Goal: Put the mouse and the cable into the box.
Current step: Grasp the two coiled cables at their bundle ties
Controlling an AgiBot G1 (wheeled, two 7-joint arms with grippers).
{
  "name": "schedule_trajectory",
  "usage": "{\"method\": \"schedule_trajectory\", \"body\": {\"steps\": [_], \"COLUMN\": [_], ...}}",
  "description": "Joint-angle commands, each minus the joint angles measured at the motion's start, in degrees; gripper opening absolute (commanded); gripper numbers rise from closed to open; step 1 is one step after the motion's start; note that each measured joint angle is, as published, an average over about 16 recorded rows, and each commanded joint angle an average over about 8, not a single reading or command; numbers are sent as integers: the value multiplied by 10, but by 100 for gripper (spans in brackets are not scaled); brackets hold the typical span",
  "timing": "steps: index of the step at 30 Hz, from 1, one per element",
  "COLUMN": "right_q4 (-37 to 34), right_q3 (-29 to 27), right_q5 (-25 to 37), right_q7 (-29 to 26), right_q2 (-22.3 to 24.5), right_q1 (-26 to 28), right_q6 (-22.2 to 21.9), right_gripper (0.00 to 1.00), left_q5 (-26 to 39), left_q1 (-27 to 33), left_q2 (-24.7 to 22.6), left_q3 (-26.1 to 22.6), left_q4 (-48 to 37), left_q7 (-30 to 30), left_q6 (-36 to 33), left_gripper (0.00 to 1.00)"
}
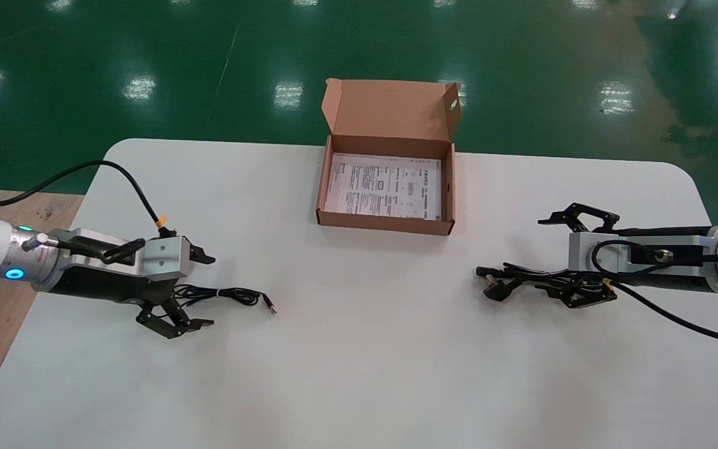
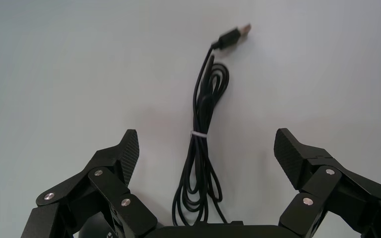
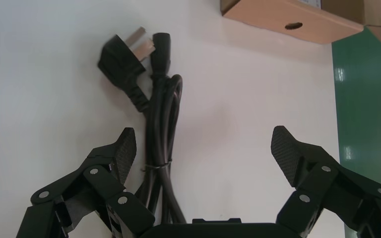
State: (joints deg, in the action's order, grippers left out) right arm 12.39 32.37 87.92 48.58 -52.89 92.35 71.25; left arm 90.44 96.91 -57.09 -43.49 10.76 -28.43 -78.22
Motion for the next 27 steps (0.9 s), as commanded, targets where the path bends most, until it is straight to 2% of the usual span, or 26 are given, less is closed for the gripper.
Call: {"method": "schedule_trajectory", "body": {"steps": [1, 10, 11, 12, 18, 19, 20, 27], "right_q4": [-20, -72, -76, -79, -98, -99, -101, -96], "right_q3": [2, 8, 9, 9, 11, 11, 11, 11], "right_q5": [4, 15, 16, 17, 20, 20, 21, 20], "right_q7": [10, 32, 33, 34, 34, 33, 33, 34], "right_q2": [-11, -32, -33, -34, -38, -38, -39, -38], "right_q1": [6, 22, 23, 24, 27, 27, 27, 26], "right_q6": [-13, -36, -38, -39, -48, -48, -49, -47], "right_gripper": [100, 100, 97, 85, 10, 1, 0, 0], "left_q5": [4, 7, 8, 8, 11, 11, 11, 11], "left_q1": [3, 8, 8, 8, 9, 10, 10, 9], "left_q2": [-7, -25, -26, -27, -31, -32, -32, -31], "left_q3": [-2, -3, -3, -4, -5, -5, -6, -5], "left_q4": [-21, -69, -72, -74, -86, -87, -88, -85], "left_q7": [-17, -59, -62, -64, -76, -77, -77, -75], "left_q6": [9, 38, 40, 42, 51, 52, 53, 51], "left_gripper": [100, 100, 100, 95, 20, 7, 0, 0]}}
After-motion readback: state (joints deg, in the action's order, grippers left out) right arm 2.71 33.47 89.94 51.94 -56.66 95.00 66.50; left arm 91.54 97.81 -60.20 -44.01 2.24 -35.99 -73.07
